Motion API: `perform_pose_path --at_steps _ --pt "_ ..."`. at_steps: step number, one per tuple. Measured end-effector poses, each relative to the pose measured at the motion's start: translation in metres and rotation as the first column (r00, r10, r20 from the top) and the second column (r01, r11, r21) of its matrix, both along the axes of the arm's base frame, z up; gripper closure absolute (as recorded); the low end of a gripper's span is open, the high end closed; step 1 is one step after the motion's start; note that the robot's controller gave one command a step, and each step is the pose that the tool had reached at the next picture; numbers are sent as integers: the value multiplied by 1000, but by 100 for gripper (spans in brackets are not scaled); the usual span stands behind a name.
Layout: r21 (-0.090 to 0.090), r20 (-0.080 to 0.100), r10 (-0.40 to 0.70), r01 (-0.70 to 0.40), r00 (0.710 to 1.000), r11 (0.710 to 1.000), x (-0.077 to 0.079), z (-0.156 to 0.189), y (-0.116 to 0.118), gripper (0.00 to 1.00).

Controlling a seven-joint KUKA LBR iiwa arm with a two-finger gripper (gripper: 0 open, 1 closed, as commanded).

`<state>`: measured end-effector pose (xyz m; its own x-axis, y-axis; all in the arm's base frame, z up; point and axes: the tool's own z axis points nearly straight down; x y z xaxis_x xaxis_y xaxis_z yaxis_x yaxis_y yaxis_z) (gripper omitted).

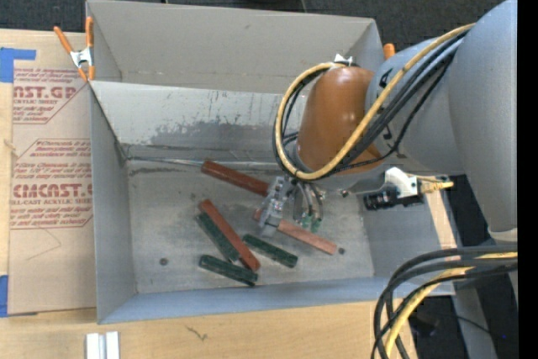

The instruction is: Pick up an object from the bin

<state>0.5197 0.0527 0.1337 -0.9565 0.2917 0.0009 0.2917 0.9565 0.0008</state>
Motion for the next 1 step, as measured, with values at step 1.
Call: perform_pose_path --at_steps 1 --pt "0 -2 0 0 1000 1000 0 9 0 100"
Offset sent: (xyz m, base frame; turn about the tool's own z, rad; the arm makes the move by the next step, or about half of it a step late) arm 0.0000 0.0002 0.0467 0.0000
